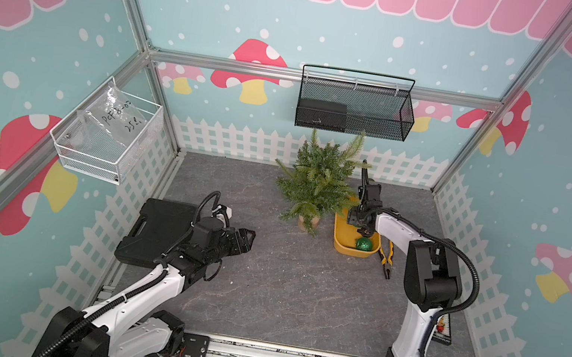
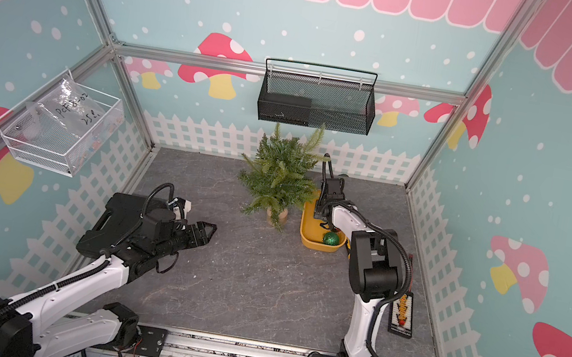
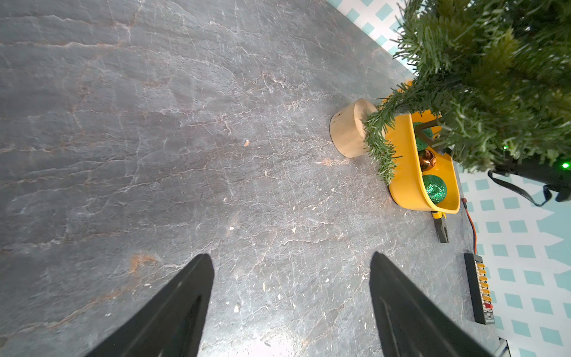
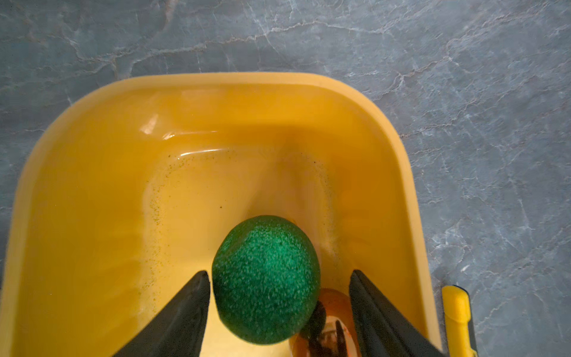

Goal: Decorate the small christmas tree with ornaments
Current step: Pick up an ornament from the container.

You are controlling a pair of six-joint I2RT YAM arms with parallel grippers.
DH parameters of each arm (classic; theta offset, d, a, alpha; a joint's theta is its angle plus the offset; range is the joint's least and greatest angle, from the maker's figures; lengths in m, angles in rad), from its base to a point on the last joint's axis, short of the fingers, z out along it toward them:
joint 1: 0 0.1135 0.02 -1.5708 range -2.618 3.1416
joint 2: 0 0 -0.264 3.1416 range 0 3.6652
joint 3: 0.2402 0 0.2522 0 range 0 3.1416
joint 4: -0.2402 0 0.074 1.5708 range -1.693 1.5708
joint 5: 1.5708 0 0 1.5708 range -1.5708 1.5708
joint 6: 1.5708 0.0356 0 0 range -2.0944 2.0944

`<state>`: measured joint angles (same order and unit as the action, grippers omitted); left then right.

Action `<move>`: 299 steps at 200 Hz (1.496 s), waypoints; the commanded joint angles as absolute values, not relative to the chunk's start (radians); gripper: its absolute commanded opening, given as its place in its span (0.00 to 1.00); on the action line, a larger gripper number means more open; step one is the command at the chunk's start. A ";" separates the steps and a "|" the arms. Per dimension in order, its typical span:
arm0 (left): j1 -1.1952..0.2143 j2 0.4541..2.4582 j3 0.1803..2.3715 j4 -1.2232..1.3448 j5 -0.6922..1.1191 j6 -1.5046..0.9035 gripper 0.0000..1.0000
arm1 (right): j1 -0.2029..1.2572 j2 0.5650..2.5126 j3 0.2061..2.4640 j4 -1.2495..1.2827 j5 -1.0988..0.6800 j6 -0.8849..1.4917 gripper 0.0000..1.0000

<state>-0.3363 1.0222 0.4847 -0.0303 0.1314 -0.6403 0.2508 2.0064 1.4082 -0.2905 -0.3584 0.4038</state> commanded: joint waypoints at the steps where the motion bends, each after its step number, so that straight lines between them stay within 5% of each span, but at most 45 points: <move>1: -0.339 1.015 0.469 -0.020 0.134 -0.657 0.81 | 0.259 2.036 1.450 -0.306 -0.320 0.417 0.73; 185: -0.339 0.997 0.454 -0.013 0.142 -0.685 0.81 | 0.272 2.086 1.470 -0.346 -0.305 0.395 0.67; 230: -0.339 0.981 0.447 -0.021 0.141 -0.693 0.81 | 0.272 2.080 1.467 -0.344 -0.318 0.385 0.53; 299: -0.339 0.915 0.493 -0.061 0.183 -0.708 0.81 | 0.270 1.819 1.355 -0.275 -0.358 0.384 0.52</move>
